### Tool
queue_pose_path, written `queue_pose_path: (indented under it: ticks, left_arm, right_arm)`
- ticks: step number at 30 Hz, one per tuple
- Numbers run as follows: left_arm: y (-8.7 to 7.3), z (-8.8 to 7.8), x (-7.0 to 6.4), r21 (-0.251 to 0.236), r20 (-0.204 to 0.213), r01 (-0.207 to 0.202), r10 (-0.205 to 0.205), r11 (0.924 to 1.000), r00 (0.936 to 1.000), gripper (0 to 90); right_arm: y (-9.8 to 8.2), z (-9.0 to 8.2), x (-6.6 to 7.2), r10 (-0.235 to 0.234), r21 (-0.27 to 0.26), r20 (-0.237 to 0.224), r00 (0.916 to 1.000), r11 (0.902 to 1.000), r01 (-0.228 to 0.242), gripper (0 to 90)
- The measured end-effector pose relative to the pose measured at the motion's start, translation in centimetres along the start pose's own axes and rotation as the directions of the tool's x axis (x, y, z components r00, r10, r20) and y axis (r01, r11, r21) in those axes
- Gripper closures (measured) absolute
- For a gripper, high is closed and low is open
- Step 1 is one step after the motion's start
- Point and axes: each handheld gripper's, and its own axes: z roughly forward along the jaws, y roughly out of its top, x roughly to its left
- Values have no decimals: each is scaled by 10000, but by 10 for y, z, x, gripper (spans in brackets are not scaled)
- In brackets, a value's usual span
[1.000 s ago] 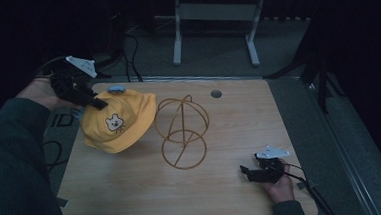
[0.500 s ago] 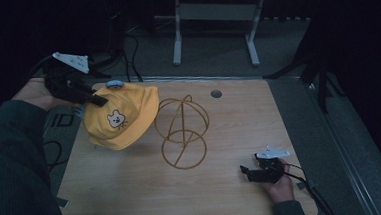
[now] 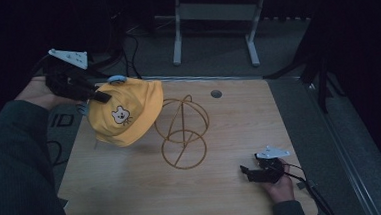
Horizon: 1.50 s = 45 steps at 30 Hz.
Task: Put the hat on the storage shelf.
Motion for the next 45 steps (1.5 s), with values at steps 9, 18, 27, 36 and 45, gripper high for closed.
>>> queue_pose_path:
  ticks: [9, 18, 27, 36, 45]
  left_arm:
    - [3, 3, 2, -295, 191, 180, -175, 9994, 9997, 788]
    - [8, 4, 1, -470, 313, 273, -259, 9985, 9992, 788]
    - [13, 3, -1, -732, 443, 200, -168, 9971, 9989, 788]
    - [17, 2, -3, -853, 497, 71, -28, 9963, 9988, 789]
    - [28, 2, -8, -840, 504, -241, 284, 9962, 9983, 788]
  right_arm:
    - [0, 0, 0, 0, 0, -1, 10000, 10000, 0, 209]
    - [0, 0, 0, 4, 2, 0, 10000, 10000, -4, 209]
    - [0, 0, 0, 1, 0, -1, 10000, 10000, -1, 209]
    - [0, 0, 0, 1, 2, 0, 10000, 10000, -1, 209]
    - [0, 0, 0, 0, 5, -1, 10000, 10000, 0, 209]
